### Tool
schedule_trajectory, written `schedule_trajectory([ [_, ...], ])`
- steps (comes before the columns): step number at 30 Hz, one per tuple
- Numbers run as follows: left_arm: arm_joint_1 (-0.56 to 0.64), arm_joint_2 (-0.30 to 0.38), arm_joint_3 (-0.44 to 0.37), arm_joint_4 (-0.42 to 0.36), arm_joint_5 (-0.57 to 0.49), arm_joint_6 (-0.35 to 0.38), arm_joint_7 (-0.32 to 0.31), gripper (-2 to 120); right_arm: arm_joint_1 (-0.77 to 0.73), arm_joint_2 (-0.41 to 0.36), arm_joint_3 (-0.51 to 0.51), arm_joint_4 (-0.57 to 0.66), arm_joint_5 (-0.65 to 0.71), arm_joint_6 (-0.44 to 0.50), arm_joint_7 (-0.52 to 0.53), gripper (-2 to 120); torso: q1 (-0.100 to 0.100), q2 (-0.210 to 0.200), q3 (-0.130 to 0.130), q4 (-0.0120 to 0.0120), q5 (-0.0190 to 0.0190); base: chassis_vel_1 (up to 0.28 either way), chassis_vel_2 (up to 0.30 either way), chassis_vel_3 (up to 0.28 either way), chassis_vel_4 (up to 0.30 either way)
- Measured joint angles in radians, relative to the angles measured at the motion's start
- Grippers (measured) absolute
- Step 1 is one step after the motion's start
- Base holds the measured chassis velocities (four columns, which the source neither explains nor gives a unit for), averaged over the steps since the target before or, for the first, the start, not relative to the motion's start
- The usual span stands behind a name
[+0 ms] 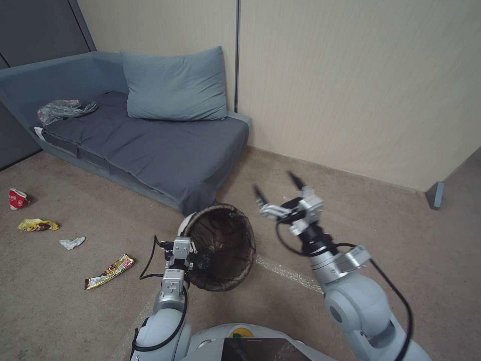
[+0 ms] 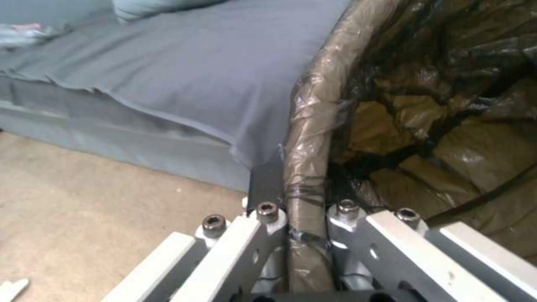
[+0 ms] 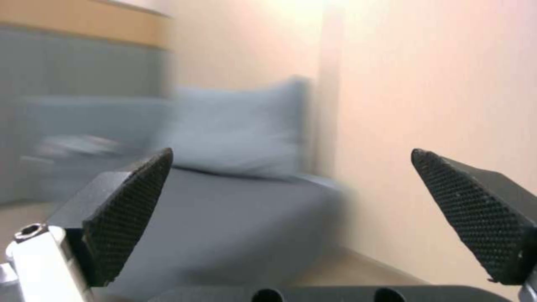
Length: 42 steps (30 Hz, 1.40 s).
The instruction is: Pick up the trash bin, then pick up the garbage from the floor and place it into the trash bin.
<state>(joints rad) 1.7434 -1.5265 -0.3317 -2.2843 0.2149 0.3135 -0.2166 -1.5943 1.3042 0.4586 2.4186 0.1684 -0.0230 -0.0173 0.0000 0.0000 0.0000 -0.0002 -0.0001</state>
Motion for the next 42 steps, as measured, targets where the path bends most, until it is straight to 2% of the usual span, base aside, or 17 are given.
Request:
schedule_trajectory([
  [3, 0.011, 0.004, -0.009, -0.020, 0.006, -0.010, 0.001, 0, -0.158, 0.086, 0.088, 0.025, -0.059, 0.075, 0.016, 100, 0.000, 0.000, 0.000, 0.0000, 0.0000, 0.000, 0.000, 0.000, 0.000],
  [4, 0.011, 0.004, -0.009, -0.020, 0.006, -0.010, 0.001, 0, -0.158, 0.086, 0.088, 0.025, -0.059, 0.075, 0.016, 100, 0.000, 0.000, 0.000, 0.0000, 0.0000, 0.000, 0.000, 0.000, 0.000],
  [6, 0.016, 0.003, -0.012, -0.026, -0.008, -0.021, -0.004, 0, -0.249, 0.150, 0.129, 0.024, -0.104, 0.146, 0.023, 100, 0.000, 0.000, 0.000, -0.0002, -0.0002, 0.000, 0.000, 0.000, 0.000],
  [7, 0.016, 0.003, -0.012, -0.026, -0.008, -0.021, -0.004, 0, -0.249, 0.150, 0.129, 0.024, -0.104, 0.146, 0.023, 100, 0.000, 0.000, 0.000, -0.0002, -0.0002, 0.000, 0.000, 0.000, 0.000],
  [9, 0.017, 0.002, -0.011, -0.032, -0.021, -0.027, -0.009, 0, -0.288, 0.196, 0.140, -0.001, -0.139, 0.211, 0.025, 100, 0.000, 0.000, 0.000, 0.0001, 0.0000, 0.000, 0.000, 0.000, 0.000],
  [15, 0.020, 0.007, -0.013, -0.034, -0.041, -0.035, -0.018, 0, -0.303, 0.243, 0.126, -0.042, -0.161, 0.277, 0.012, 100, 0.000, 0.000, 0.000, 0.0002, -0.0001, 0.000, 0.000, 0.000, 0.000],
  [30, 0.035, 0.006, -0.013, -0.052, -0.055, -0.020, -0.036, 0, -0.263, 0.234, 0.148, -0.092, -0.122, 0.325, -0.005, 100, 0.000, 0.000, 0.000, 0.0002, 0.0001, 0.018, 0.013, 0.014, 0.014],
  [35, 0.042, 0.002, -0.012, -0.059, -0.082, 0.015, -0.041, 0, -0.252, 0.234, 0.149, -0.105, -0.121, 0.344, -0.005, 100, 0.000, 0.000, 0.000, 0.0003, 0.0001, 0.088, 0.077, 0.089, 0.078],
  [42, 0.049, -0.002, -0.013, -0.065, -0.091, 0.028, -0.045, 0, -0.235, 0.239, 0.146, -0.116, -0.122, 0.345, -0.003, 100, 0.000, 0.000, 0.000, 0.0001, 0.0000, 0.098, 0.091, 0.094, 0.091],
])
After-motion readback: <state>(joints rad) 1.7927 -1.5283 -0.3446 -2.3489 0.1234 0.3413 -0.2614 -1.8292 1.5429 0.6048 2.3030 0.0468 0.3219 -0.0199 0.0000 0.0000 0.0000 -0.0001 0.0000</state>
